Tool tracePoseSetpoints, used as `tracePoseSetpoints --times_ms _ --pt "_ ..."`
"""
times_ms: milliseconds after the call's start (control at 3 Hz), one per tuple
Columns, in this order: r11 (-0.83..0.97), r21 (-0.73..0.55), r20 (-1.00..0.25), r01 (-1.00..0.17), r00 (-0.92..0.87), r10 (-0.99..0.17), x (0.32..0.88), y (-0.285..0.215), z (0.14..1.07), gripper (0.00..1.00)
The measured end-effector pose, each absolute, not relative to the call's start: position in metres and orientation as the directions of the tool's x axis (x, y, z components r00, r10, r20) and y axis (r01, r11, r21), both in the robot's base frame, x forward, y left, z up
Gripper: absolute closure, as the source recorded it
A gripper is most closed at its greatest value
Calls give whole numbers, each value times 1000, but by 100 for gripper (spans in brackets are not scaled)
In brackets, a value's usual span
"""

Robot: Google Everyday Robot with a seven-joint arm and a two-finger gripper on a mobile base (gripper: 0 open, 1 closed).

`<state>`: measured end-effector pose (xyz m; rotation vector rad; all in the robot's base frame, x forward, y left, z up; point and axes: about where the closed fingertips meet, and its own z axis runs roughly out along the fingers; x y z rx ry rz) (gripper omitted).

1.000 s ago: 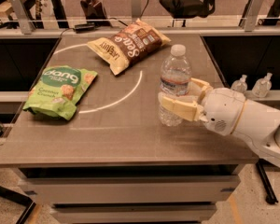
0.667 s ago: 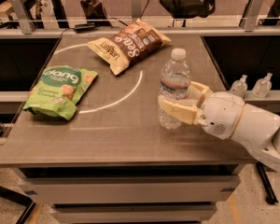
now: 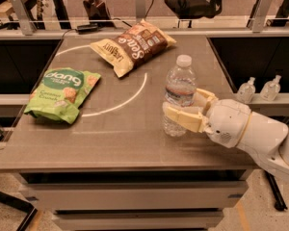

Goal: Place water bottle upright

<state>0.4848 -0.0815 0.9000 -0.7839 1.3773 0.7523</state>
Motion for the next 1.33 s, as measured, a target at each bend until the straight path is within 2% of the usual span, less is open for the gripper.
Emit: tracePoseSetpoints --times_ms 1000,1333 --pt "545 -41 -999 -837 46 -5 485 -84 894 13" --pt "518 -54 -999 -854 45 -30 489 -86 900 0"
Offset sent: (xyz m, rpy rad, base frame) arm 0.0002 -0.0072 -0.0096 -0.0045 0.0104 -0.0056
